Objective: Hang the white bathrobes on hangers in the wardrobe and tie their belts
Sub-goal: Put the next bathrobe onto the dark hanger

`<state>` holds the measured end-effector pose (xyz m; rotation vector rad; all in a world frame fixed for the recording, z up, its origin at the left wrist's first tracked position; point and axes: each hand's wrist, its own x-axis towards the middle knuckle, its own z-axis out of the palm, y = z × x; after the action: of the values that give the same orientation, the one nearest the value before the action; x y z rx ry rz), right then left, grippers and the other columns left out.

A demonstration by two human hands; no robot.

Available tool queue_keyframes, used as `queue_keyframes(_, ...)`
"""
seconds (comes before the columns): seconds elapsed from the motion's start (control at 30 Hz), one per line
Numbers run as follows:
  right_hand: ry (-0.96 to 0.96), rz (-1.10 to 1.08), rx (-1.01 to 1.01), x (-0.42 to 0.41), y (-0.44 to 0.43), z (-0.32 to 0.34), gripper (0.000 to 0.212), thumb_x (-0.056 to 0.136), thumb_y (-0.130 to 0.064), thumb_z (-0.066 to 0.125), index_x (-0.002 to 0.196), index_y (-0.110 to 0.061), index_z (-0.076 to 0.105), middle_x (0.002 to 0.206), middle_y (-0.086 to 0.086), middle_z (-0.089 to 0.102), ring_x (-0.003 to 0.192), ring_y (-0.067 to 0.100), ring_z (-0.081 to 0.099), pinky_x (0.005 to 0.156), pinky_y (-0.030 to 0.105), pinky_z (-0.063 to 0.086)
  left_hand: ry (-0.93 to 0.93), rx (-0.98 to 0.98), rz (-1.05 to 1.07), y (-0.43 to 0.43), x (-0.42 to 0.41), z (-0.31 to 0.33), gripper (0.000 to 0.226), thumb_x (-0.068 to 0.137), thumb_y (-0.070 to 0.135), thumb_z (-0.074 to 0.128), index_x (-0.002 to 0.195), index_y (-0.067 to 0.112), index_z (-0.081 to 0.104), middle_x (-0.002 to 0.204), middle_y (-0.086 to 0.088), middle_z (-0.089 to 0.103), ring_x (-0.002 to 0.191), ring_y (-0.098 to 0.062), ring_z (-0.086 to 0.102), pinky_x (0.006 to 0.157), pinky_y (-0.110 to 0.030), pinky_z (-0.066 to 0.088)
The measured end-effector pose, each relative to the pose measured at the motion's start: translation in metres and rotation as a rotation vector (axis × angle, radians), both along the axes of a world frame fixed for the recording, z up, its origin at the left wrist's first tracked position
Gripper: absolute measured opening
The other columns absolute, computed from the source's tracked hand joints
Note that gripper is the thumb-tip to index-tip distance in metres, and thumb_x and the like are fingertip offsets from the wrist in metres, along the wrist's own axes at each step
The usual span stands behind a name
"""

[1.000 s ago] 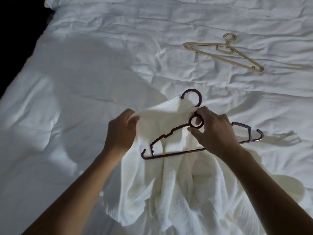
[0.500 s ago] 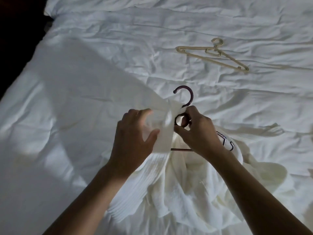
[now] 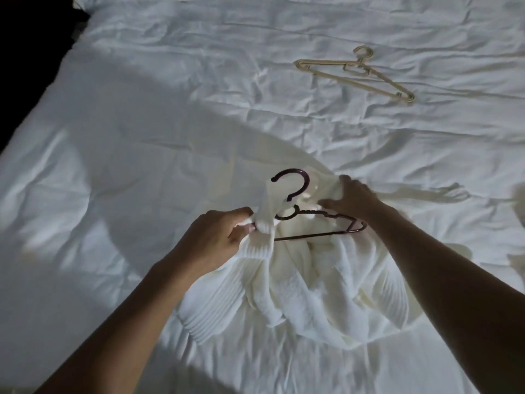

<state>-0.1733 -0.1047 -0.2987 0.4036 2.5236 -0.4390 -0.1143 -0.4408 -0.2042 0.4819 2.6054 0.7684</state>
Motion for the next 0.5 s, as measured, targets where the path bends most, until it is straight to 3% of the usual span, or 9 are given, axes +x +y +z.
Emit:
queue_keyframes(0.07,-0.061,-0.019,-0.019,0.009,0.001,-0.011,0.084,0.071,-0.073,0.068,0.128,-0.014,0.052,0.117,0.013,0.067,0.107,0.035,0.063,0.091,0.043,0.053,-0.018,-0.023,0.006,-0.008,0.009,-0.001,0.009,0.101,0.035,0.053,0.105,0.038,0.06,0.065,0.001,0.057,0.058,-0.018,0.052,0.06,-0.036,0.044)
queue_keyframes(0.13,0.016,-0.089,-0.081,0.017,0.004,-0.01,0.077,0.073,-0.07,0.071,0.122,-0.013,0.056,0.106,0.007,0.07,0.099,0.032,0.066,0.083,0.037,0.052,-0.032,-0.057,0.045,-0.016,0.015,-0.003,0.009,0.102,0.037,0.048,0.105,0.034,0.056,0.071,0.002,0.062,0.062,-0.015,0.056,0.063,-0.037,0.047)
queue_keyframes(0.27,0.362,-0.26,-0.13,0.033,0.015,0.017,0.067,0.074,-0.048,0.085,0.121,-0.009,0.058,0.108,0.013,0.068,0.103,0.035,0.063,0.081,0.034,0.043,0.017,-0.147,0.205,-0.031,0.015,-0.014,0.01,0.101,0.033,0.046,0.109,0.031,0.052,0.091,-0.008,0.071,0.087,-0.04,0.064,0.072,-0.044,0.053)
queue_keyframes(0.4,0.576,-0.282,-0.099,0.058,0.019,0.06,0.064,0.069,-0.041,0.089,0.117,-0.012,0.059,0.107,0.013,0.062,0.1,0.033,0.059,0.08,0.03,0.039,0.075,-0.189,0.242,-0.027,0.002,-0.014,0.025,0.099,0.041,0.037,0.109,0.027,0.055,0.089,-0.012,0.071,0.085,-0.044,0.065,0.068,-0.042,0.05)
queue_keyframes(0.5,0.614,-0.359,-0.186,0.079,0.017,0.105,0.062,0.07,-0.048,0.089,0.12,-0.024,0.062,0.105,-0.001,0.06,0.092,0.017,0.056,0.082,0.029,0.043,0.126,-0.163,0.275,-0.018,-0.011,-0.011,0.017,0.104,0.035,0.048,0.111,0.021,0.057,0.091,-0.016,0.071,0.087,-0.047,0.065,0.073,-0.046,0.051)
